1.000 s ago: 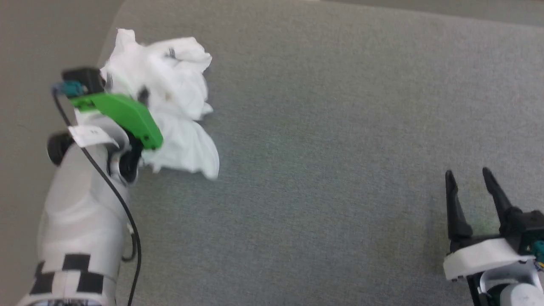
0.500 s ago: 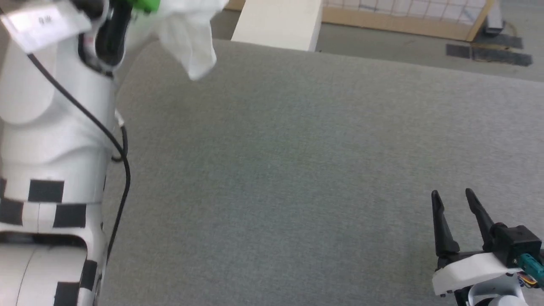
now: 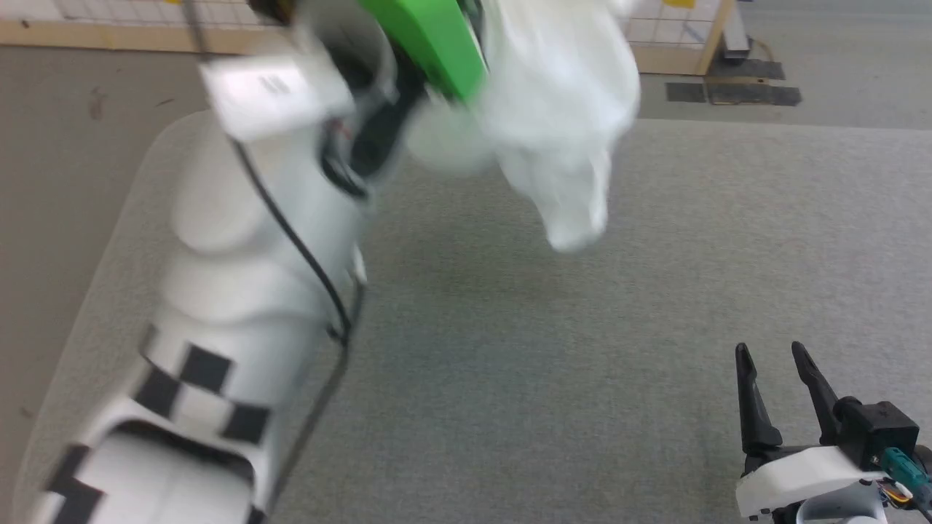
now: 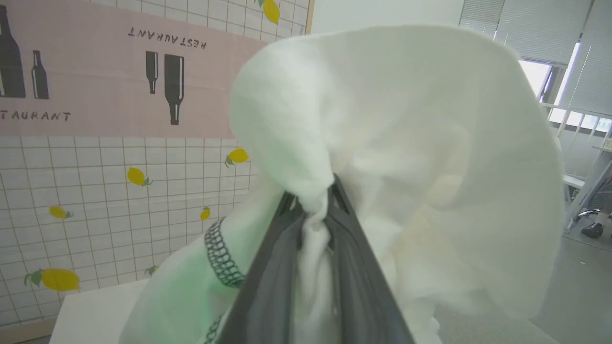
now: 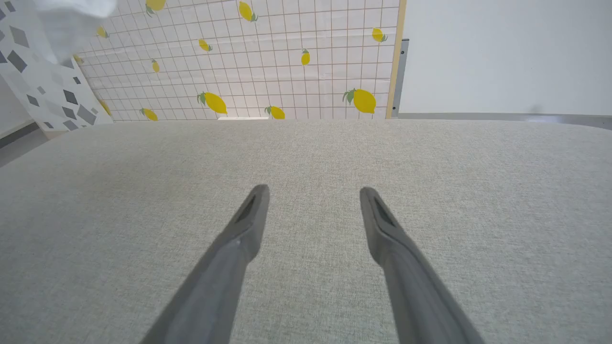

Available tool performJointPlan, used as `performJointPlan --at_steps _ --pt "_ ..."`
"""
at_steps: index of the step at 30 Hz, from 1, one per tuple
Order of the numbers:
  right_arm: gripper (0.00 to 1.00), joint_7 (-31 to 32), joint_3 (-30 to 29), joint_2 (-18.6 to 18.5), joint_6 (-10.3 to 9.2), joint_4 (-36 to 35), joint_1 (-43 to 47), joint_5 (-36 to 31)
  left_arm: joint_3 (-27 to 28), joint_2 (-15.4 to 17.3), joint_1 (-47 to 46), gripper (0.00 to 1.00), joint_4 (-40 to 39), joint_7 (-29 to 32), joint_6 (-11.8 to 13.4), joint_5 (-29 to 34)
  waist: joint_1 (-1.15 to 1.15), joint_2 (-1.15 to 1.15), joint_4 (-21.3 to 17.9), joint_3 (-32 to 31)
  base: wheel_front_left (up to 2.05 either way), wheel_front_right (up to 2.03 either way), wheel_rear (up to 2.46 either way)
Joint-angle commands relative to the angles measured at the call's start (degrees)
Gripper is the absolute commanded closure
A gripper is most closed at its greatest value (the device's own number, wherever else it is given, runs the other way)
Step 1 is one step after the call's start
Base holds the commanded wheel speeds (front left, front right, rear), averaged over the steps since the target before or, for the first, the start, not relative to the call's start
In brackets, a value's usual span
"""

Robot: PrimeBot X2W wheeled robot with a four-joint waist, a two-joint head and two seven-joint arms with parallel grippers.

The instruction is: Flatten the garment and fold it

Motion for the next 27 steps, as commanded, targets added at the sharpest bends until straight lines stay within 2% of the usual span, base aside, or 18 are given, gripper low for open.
performJointPlan --at_steps 1,7,10,14,15,16,17,21,24,27 --pt "0.0 -0.5 0.0 0.0 -0.09 0.3 0.4 0.5 -1.3 -0.6 3.1 1.0 1.0 -0.2 -0.4 -1.2 0.0 0.0 -1.3 -0.2 0.0 0.0 0.0" --pt "0.0 -0.7 -0.2 0.0 -0.09 0.5 0.3 0.5 -11.7 -2.1 13.5 1.0 9.2 1.5 -0.4 -1.1 0.0 0.0 -1.9 0.7 0.0 0.0 0.0" --pt "0.0 -0.8 -0.2 0.0 -0.09 0.6 0.0 0.6 -17.3 -2.3 18.4 1.0 14.7 4.5 -0.2 -0.2 0.0 0.0 -2.0 1.0 0.0 0.0 0.0" --pt "0.0 -0.9 -0.1 0.0 -0.09 0.9 -0.1 0.7 -21.2 -2.5 22.4 1.0 18.1 10.0 0.0 -3.0 0.0 0.0 -1.4 0.9 0.0 0.0 0.0" --pt "0.0 -1.0 0.0 0.0 -0.09 1.0 -0.1 0.8 -22.0 -2.5 22.9 0.6 18.1 11.7 0.3 -4.3 0.0 0.0 -1.1 0.9 0.0 0.0 0.0" --pt "0.0 -1.0 0.1 0.0 -0.09 1.1 -0.1 0.9 -22.4 -2.5 23.1 0.41 17.8 12.9 0.7 -5.4 0.0 0.0 -0.9 0.9 0.0 0.0 0.0" --pt "0.0 -1.0 0.3 0.0 -0.09 1.3 -0.2 0.9 -22.5 -2.5 23.1 0.0 17.2 14.1 1.4 -6.9 0.0 0.0 -0.8 0.7 0.0 0.0 0.0" --pt "0.0 -1.2 0.7 0.0 -0.09 1.7 -0.4 1.3 -19.8 -2.5 22.2 0.0 13.3 15.7 3.2 -12.3 0.0 0.0 -0.2 0.2 0.0 0.0 0.0" --pt "0.0 -1.3 0.7 0.0 -0.09 2.0 -0.5 1.4 -15.6 -2.2 21.5 0.0 9.3 13.8 4.5 -15.2 0.0 0.0 0.2 -0.3 0.0 0.0 0.0" --pt "0.0 -1.3 0.6 0.0 -0.09 2.4 -0.4 1.6 -11.1 0.1 21.3 0.0 4.9 10.5 6.3 -16.4 0.0 0.0 0.3 -0.9 0.0 0.0 0.0"
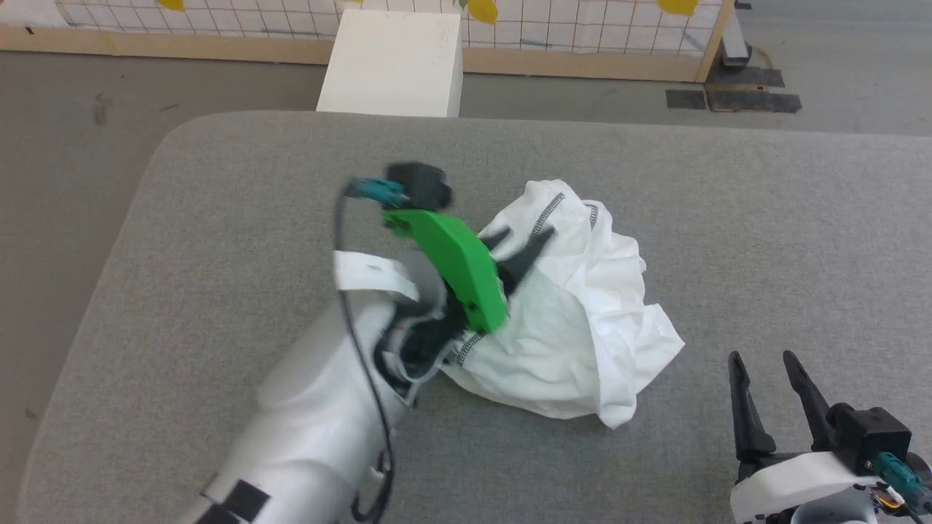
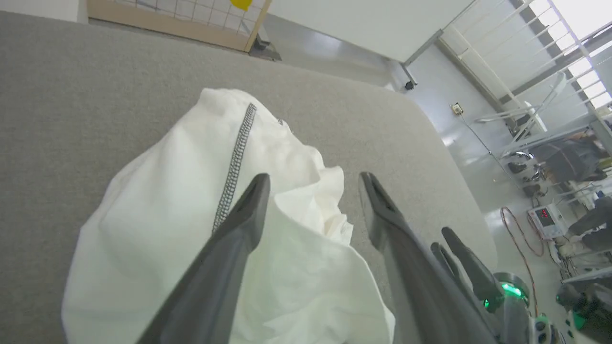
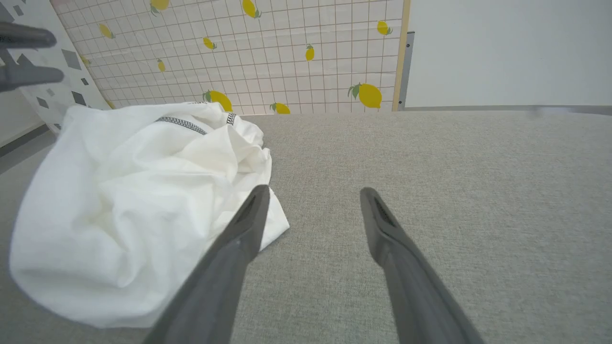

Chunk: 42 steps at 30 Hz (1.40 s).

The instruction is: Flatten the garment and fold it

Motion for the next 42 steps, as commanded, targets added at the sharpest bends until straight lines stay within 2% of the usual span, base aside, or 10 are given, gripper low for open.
performJointPlan --at_steps 1,10,14,19,25,32,39,40,41,42 --pt "0.0 -0.5 0.1 0.0 -0.09 0.2 -0.4 0.5 1.9 2.1 -0.7 0.0 -1.6 -2.3 1.0 0.3 0.0 0.0 0.1 -0.6 0.0 0.0 0.0" --pt "0.0 1.7 0.5 0.0 -0.09 -0.3 -1.6 1.5 10.3 14.3 6.1 0.0 -10.4 -28.6 7.9 14.1 0.0 0.0 -0.6 -1.7 0.0 0.0 0.0" --pt "0.0 5.3 1.5 0.0 -0.09 -0.7 -2.6 1.7 10.8 16.9 12.6 0.0 -12.8 -32.8 10.8 19.7 0.0 0.0 -0.6 -2.0 0.0 0.0 0.0" --pt "0.0 10.9 2.9 0.0 -0.09 -1.8 -3.9 2.0 13.1 16.5 21.6 0.0 -16.0 -33.5 12.8 22.9 0.0 0.0 -0.3 -2.3 0.0 0.0 0.0" --pt "0.0 22.9 8.8 0.0 -0.09 -4.2 -9.9 2.8 17.3 13.9 29.4 0.0 -18.7 -33.6 11.6 24.5 0.0 0.0 -0.2 -2.2 0.0 0.0 0.0" --pt "0.0 40.7 20.8 0.0 -0.09 -2.6 -18.2 5.1 19.2 11.4 31.6 0.0 -19.7 -33.6 10.5 26.3 0.0 0.0 0.6 -1.2 0.0 0.0 0.0" --pt "0.0 50.9 24.4 -0.5 -0.09 1.0 -21.2 3.8 20.2 10.1 31.5 0.0 -19.8 -33.6 9.6 27.7 0.0 0.0 1.5 0.0 0.0 0.0 0.0" --pt "0.65 51.1 24.5 -0.5 -0.09 1.1 -21.3 3.9 20.3 10.0 31.5 0.0 -19.7 -33.6 9.4 27.8 0.0 0.0 1.5 0.1 0.0 0.0 0.0" --pt "1.0 50.8 24.5 -0.4 -0.09 1.1 -21.4 4.1 20.5 10.0 31.5 0.0 -19.7 -33.6 9.4 28.0 0.0 0.0 1.4 0.2 0.0 0.0 0.0" --pt "1.0 50.4 24.4 -0.4 -0.09 0.9 -21.5 4.4 20.8 9.9 31.6 0.0 -19.8 -33.6 9.3 28.1 0.0 0.0 1.3 0.2 0.0 0.0 0.0"
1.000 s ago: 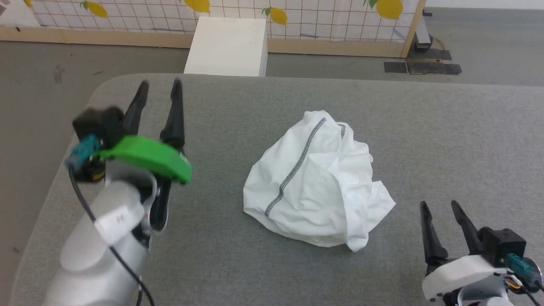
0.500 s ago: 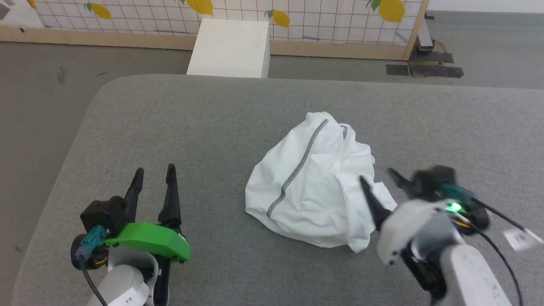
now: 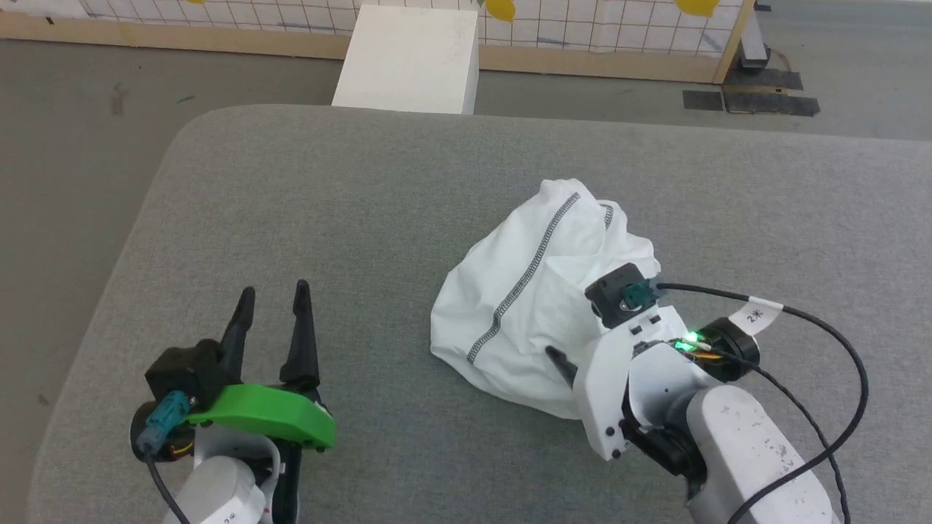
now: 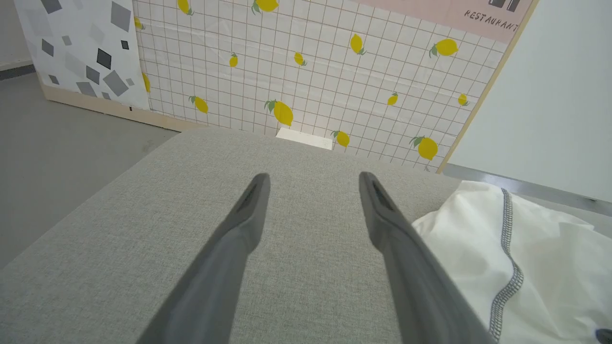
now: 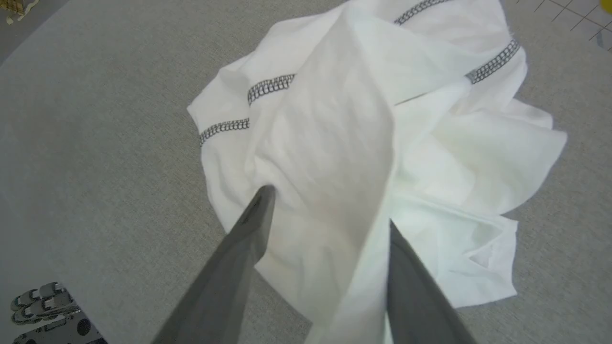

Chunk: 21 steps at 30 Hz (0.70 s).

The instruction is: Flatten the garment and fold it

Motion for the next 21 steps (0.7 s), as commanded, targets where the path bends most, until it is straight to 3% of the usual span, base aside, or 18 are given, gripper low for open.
performJointPlan --at_steps 1,7,14,21 --pt "1.0 -1.0 -0.4 -0.1 -0.08 -0.4 -0.9 0.7 0.4 -0.2 0.8 0.0 -0.1 -0.3 -0.3 0.5 0.0 0.0 -0.2 0.1 0.0 0.0 0.0" --pt "1.0 -4.9 -8.1 0.0 -0.08 -4.3 0.3 2.0 1.5 -0.8 1.1 0.0 -0.4 -0.3 -0.5 0.8 0.0 0.0 -1.5 -0.1 0.0 0.0 0.0" --pt "1.0 -6.8 -29.5 0.1 -0.08 -9.6 6.0 -1.0 2.0 -1.7 1.3 0.0 -0.2 -0.3 -1.2 0.6 0.0 0.0 -2.9 -0.6 0.0 0.0 0.0" --pt "1.0 -6.4 -48.4 0.3 -0.08 -8.9 11.8 -4.2 1.9 -2.0 0.9 0.0 0.6 -0.3 -1.9 0.1 0.0 0.0 -3.5 -0.1 0.0 0.0 0.0"
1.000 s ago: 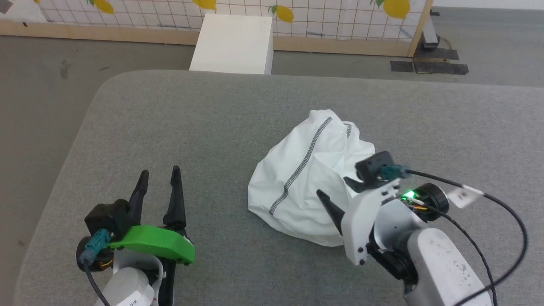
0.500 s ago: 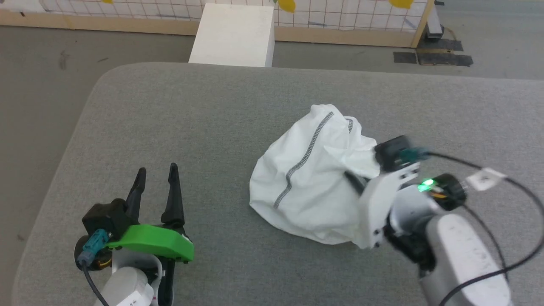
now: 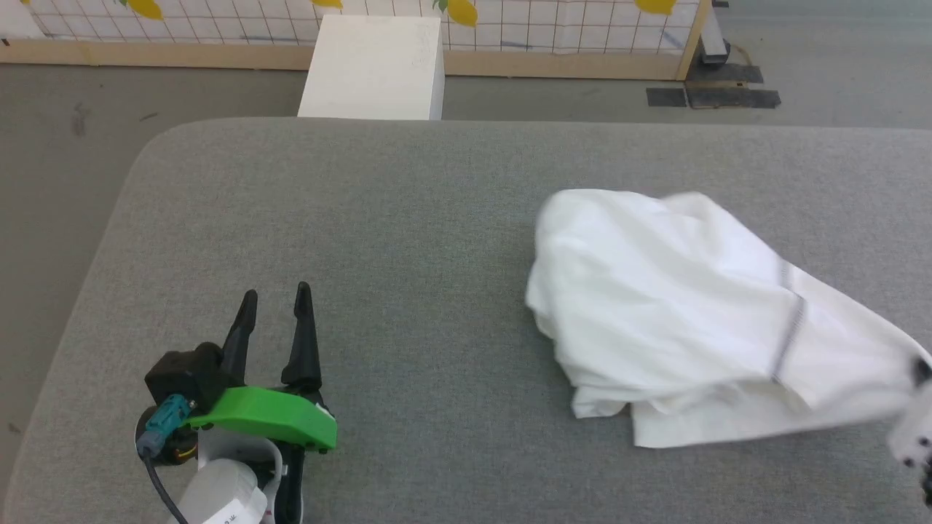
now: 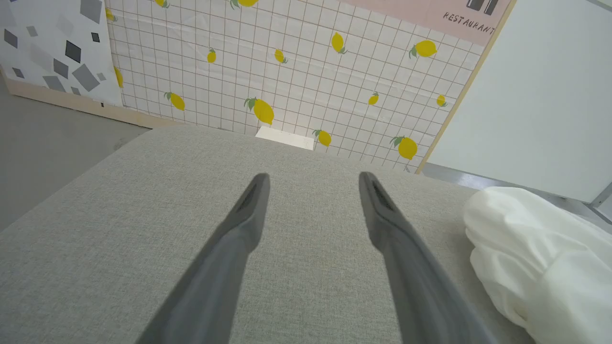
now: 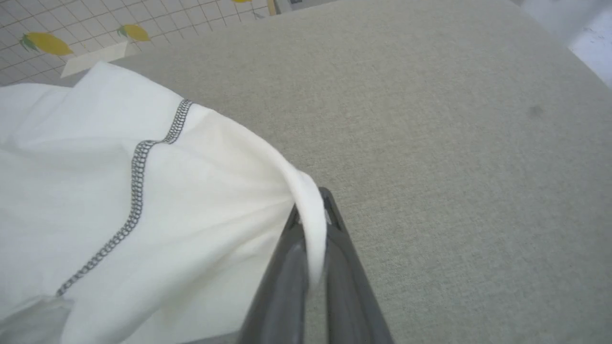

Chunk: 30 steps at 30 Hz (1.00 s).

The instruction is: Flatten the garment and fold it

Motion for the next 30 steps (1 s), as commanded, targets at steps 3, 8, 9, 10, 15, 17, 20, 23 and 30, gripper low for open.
performJointPlan --at_steps 3,8,9,10,15,17,20,23,30 --pt "1.0 -0.3 -5.4 0.0 -0.09 2.9 1.4 -1.2 -0.3 -0.3 0.0 0.0 0.8 -0.2 -0.5 -0.4 0.0 0.0 -0.1 0.4 0.0 0.0 0.0" --pt "0.0 -6.2 -3.3 0.0 -0.09 4.2 0.8 0.2 -0.4 -0.3 -0.1 0.0 1.7 0.1 -0.7 -1.0 0.0 0.0 -1.1 0.4 0.0 0.0 0.0" --pt "0.0 -9.2 -2.7 0.0 -0.09 3.7 0.1 1.7 -0.4 -0.3 -0.2 0.0 1.8 0.1 -0.7 -1.1 0.0 0.0 -1.4 0.4 0.0 0.0 0.0" --pt "0.0 -11.8 -2.1 0.0 -0.09 3.2 -0.2 2.2 -0.4 -0.4 -0.4 0.0 1.8 0.3 -0.8 -1.3 0.0 0.0 -1.8 0.4 0.0 0.0 0.0" --pt "0.0 -20.5 -0.1 0.0 -0.09 2.3 -1.0 4.2 -1.8 -1.1 -3.5 0.0 1.8 3.6 -2.1 -2.6 0.0 0.0 -3.1 0.5 0.0 0.0 0.0" --pt "0.0 -21.6 1.0 0.0 -0.09 2.3 -1.1 4.4 -3.0 -1.5 -6.1 0.0 2.7 7.5 -2.7 -3.6 0.0 0.0 -4.0 0.8 0.0 0.0 0.0" --pt "0.0 -22.4 2.9 0.0 -0.09 2.6 -1.3 4.6 -5.1 -2.5 -11.8 0.0 5.2 14.7 -3.8 -5.2 0.0 0.0 -5.9 1.5 0.0 0.0 0.0" --pt "0.0 -22.5 4.4 0.0 -0.09 3.1 -1.2 5.1 -7.5 -3.7 -17.3 0.0 8.4 22.7 -4.1 -6.4 0.0 0.0 -7.9 2.2 0.0 0.0 0.0" --pt "0.0 -22.6 5.9 0.0 -0.09 4.7 -1.2 6.0 -14.7 -5.1 -26.4 0.0 16.7 42.2 -3.1 -5.8 0.0 0.0 -12.6 4.8 0.0 0.0 0.0"
